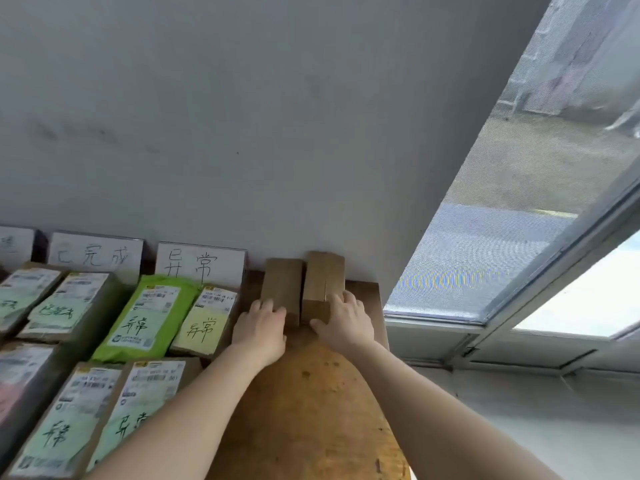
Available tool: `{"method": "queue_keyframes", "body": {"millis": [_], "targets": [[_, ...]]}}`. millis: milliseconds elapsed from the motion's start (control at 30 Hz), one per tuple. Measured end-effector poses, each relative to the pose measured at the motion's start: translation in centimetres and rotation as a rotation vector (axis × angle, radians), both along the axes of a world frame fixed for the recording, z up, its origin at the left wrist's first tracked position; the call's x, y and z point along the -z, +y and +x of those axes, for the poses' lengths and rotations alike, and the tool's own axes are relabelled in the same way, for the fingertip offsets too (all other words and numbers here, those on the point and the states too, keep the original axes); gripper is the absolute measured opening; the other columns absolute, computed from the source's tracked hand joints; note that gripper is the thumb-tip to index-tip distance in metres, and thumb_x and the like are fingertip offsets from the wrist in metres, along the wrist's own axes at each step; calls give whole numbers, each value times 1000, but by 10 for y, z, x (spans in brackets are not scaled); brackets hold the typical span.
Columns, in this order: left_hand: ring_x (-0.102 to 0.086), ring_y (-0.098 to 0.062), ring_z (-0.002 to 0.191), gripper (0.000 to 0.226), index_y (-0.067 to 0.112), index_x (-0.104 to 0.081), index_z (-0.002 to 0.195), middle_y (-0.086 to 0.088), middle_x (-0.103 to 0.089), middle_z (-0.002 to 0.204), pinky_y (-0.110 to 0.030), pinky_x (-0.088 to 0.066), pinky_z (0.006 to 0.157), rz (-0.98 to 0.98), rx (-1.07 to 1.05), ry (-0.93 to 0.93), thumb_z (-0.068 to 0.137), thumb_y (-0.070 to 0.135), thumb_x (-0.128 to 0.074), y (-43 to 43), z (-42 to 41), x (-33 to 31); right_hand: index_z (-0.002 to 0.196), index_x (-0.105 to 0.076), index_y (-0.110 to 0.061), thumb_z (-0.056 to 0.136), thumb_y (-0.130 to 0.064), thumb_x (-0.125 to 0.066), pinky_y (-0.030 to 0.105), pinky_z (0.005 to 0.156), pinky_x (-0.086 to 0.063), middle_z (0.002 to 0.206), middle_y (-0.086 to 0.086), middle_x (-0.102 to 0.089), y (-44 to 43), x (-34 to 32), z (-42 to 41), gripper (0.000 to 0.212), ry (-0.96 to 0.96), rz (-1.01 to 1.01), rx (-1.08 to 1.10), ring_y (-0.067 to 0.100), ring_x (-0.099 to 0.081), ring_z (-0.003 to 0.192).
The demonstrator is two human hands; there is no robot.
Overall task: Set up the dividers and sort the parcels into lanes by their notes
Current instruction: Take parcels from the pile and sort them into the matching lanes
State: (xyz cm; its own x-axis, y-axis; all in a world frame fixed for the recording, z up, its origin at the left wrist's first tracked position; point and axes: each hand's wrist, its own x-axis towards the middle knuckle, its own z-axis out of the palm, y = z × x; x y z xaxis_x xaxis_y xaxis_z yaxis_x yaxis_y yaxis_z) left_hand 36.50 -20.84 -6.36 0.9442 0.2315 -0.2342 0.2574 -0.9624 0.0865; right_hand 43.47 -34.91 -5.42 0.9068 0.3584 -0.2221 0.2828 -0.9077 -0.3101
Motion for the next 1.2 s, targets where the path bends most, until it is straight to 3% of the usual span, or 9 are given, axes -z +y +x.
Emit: {"method": "queue_keyframes", "body": {"millis": [133, 333, 633, 733, 833, 933, 1000, 1100, 1200], "targets": [[-18, -32, 148, 65, 19, -23, 154, -12, -19, 160, -45, -32, 114, -70, -52, 46, 99, 36, -52, 5, 19, 20, 155, -14, -27, 94, -56, -47, 49, 113, -33, 165, 9, 0, 13, 17, 23, 75, 60, 32, -22, 31, -12, 149], [-21, -34, 146, 70, 16, -27, 149, -15, -23, 157, -44, -41, 107, -139, -184, -31, 94, 54, -49, 6, 51, 43, 157, -1, -14, 87, -75, -37, 48, 118, -22, 162, 19, 12, 33, 37, 43, 99, 32, 11, 89, 35, -4, 151], [-28, -40, 139, 83, 17, -21, 147, -15, -12, 161, -46, -46, 102, -247, -359, -154, 86, 58, -60, 0, 60, 66, 156, -1, -16, 84, -50, -52, 48, 112, -30, 163, 13, 10, 36, 51, 51, 95, 40, 153, 181, 36, -10, 145], [-18, -40, 144, 81, 37, -9, 154, -8, -3, 162, -49, -31, 113, -503, -412, -221, 91, 45, -59, -1, 50, 63, 155, -14, -22, 80, -45, -57, 46, 112, -29, 163, 9, -4, 21, 49, 51, 89, 73, 348, 283, 35, -16, 144], [-32, -27, 140, 64, 46, -27, 149, -3, -21, 156, -42, -30, 114, -1065, -587, -390, 94, 31, -57, -7, 32, 60, 148, -33, -29, 70, -46, -56, 37, 112, -30, 153, -1, -32, -4, 48, 39, 82, 250, 755, 464, 23, -32, 138], [-56, -23, 117, 46, 38, -55, 131, -7, -61, 129, -49, -47, 100, -1745, -844, -472, 87, 26, -51, -22, 7, 58, 111, -63, -28, 68, -45, -60, 32, 87, -44, 108, -9, -61, -28, 51, 15, 46, 526, 1115, 688, 11, -55, 96], [-58, -29, 111, 45, 17, -56, 135, -16, -66, 115, -52, -47, 97, -2029, -1011, -481, 92, 20, -43, -30, -13, 60, 79, -63, -21, 75, -36, -54, 30, 66, -40, 75, -4, -60, -45, 60, 0, 18, 612, 1242, 814, 12, -50, 71], [-54, -38, 122, 45, 15, -54, 137, -23, -63, 125, -54, -36, 110, -2115, -1166, -492, 94, 19, -39, -33, -40, 63, 76, -63, -15, 74, -29, -60, 31, 63, -48, 78, 9, -62, -70, 78, -17, 14, 642, 1187, 948, 21, -59, 69], [-53, -30, 121, 49, 25, -48, 143, -13, -59, 133, -46, -43, 99, -1825, -1186, -505, 99, 9, -32, -36, -52, 59, 94, -72, -25, 72, -28, -63, 46, 78, -59, 90, 9, -72, -88, 108, -16, 24, 565, 1023, 838, 24, -70, 76]]}}
